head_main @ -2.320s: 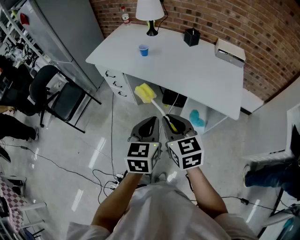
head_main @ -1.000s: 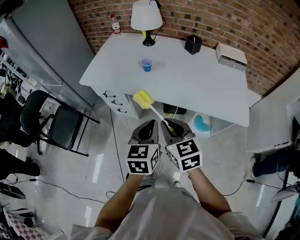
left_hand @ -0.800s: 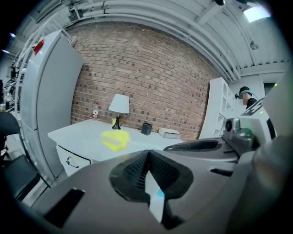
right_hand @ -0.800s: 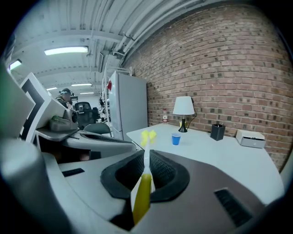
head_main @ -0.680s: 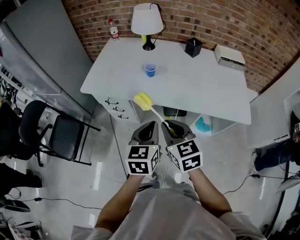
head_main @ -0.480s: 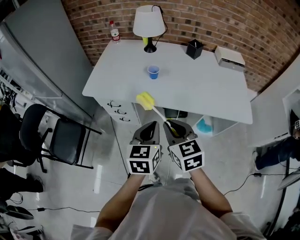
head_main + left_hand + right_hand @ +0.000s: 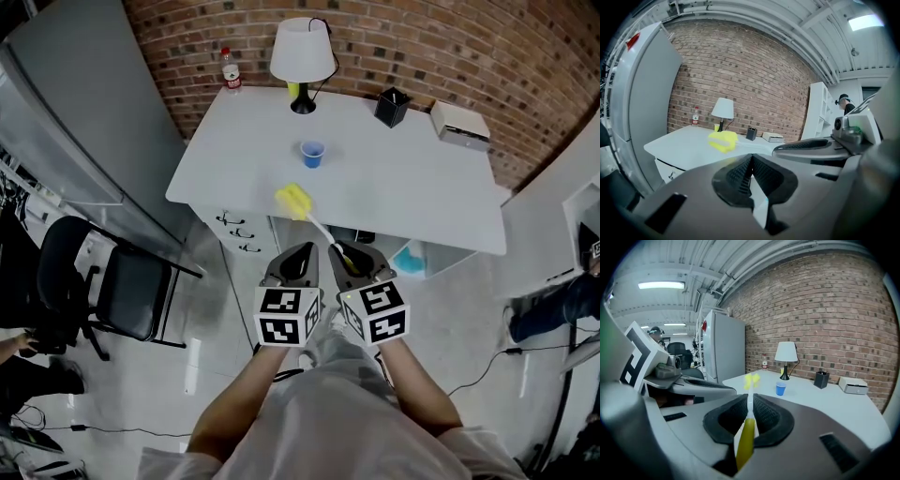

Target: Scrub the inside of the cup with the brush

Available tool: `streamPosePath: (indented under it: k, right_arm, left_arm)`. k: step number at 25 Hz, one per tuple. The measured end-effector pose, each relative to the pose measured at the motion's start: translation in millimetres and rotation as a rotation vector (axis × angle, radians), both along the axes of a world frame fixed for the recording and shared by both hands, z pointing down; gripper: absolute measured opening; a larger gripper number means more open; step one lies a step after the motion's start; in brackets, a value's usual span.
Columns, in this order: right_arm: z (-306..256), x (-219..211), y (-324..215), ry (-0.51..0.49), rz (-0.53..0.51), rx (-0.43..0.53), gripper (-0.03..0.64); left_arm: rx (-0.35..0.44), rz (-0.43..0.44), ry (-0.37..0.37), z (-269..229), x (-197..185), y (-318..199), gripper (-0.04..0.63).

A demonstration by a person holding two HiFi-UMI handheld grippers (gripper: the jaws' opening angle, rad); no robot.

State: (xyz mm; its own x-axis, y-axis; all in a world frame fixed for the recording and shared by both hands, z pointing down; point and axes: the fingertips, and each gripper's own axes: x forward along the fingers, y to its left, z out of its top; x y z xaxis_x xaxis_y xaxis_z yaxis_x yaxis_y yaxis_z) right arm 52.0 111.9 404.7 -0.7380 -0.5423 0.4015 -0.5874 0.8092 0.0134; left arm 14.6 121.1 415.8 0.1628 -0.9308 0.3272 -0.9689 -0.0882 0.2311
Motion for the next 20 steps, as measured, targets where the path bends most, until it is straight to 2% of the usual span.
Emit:
streamPosePath:
  k: [10, 20]
  right_arm:
    - [6, -17, -42, -0.016, 0.012, 0.004, 0.033]
    - [18, -36, -117, -0.022, 0.005, -0.016, 0.033]
  left_arm:
    - [0.001, 0.016, -0.023, 6, -15, -44, 0.006]
    - [-0.034, 0.022, -0.009, 23, -33, -120, 0.006]
